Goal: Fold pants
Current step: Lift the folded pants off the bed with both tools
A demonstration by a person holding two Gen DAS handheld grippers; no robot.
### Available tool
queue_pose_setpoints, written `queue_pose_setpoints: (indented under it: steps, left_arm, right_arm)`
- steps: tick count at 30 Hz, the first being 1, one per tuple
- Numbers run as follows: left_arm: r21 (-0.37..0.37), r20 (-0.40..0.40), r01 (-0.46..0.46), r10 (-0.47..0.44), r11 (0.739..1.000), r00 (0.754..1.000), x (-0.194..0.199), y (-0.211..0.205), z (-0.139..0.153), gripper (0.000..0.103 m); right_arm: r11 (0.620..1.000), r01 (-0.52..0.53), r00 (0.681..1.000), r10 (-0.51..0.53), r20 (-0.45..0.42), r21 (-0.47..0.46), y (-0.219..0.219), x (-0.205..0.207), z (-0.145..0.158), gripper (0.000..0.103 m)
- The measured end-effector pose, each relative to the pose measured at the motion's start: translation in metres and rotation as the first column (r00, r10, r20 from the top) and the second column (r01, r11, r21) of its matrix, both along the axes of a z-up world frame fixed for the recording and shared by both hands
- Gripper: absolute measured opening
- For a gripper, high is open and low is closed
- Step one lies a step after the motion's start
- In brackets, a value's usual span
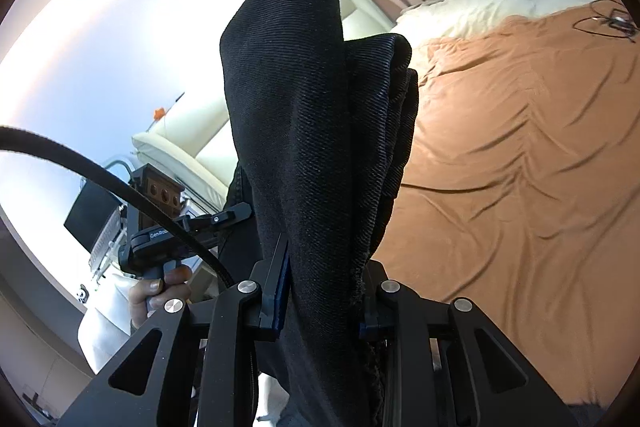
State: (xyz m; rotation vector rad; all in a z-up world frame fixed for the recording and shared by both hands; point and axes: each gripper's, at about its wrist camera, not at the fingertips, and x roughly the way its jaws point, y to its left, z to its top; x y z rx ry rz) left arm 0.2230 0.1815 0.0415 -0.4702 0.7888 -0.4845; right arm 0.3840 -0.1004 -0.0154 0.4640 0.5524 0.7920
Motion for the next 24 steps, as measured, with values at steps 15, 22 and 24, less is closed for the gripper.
queue_pose_setpoints:
  steps: [15,22,24]
  left_arm:
    - [-0.052,-0.045,-0.175,0.173,0.983,0.984,0.030,0.135,-0.035,0.026]
    - [-0.053,-0.073,-0.249,0.245,0.967,0.967,0.054,0.192,-0.048,0.026]
    - [-0.048,-0.081,-0.261,0.257,0.964,0.963,0.056,0.204,-0.051,0.026]
  right_arm:
    - [0.987,-0.157,0.986,0.155,-0.061,-0.041,0.119,0.107,-0.010,0.023]
    - [0.975,-0.213,0.975,0.209,-0.073,-0.059,0.169,0.141,-0.014,0.023]
    - [0.973,-0.225,0.972,0.220,-0.081,-0.059,0.183,0.146,-0.015,0.023]
